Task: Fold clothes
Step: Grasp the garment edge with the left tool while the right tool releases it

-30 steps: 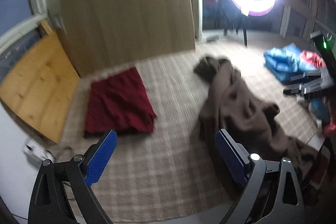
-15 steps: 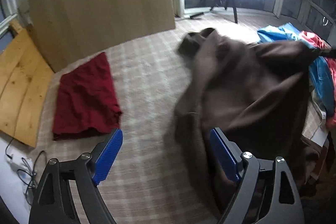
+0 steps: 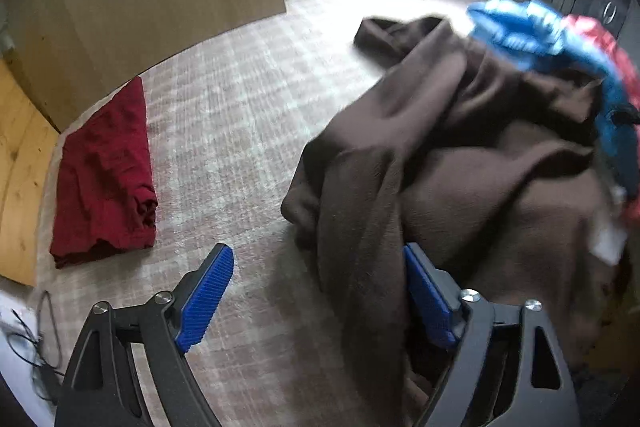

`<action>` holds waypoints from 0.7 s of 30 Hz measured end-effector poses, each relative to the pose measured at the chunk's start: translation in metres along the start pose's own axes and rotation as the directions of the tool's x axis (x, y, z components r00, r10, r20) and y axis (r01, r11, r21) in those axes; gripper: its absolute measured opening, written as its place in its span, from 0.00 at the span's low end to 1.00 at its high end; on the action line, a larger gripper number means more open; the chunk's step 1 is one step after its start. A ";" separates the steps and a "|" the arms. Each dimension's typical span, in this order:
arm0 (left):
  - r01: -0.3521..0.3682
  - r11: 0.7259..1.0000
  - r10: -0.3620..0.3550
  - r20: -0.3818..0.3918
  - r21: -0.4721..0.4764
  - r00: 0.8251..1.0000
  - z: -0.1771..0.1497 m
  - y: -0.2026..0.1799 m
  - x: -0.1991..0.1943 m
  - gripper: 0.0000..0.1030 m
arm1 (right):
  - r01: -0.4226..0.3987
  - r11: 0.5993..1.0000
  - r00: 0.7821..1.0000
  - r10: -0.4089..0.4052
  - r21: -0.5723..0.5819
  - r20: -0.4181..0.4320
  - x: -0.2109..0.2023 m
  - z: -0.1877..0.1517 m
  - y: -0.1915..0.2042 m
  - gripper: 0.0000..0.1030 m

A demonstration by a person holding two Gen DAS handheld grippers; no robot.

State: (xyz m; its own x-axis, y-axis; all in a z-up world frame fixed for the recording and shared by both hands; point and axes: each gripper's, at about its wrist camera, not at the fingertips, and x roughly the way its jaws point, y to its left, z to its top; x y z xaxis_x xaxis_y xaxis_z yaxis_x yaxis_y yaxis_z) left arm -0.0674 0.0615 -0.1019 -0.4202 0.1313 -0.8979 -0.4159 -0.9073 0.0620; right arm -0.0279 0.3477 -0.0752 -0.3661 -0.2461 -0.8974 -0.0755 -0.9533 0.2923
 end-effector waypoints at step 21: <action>-0.020 0.980 0.081 0.301 -0.200 0.950 0.003 0.118 -0.151 0.08 | 0.082 0.976 0.969 -0.031 -0.201 0.247 -0.058 -0.008 0.035 0.72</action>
State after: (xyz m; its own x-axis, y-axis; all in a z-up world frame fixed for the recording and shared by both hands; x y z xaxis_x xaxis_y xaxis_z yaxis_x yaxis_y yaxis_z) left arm -0.0556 -0.0640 0.0424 -0.6757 0.1719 -0.7169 -0.2381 -0.9712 -0.0084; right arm -0.0025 0.3273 -0.0155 -0.5811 -0.1661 -0.7967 0.0826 -0.9859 0.1453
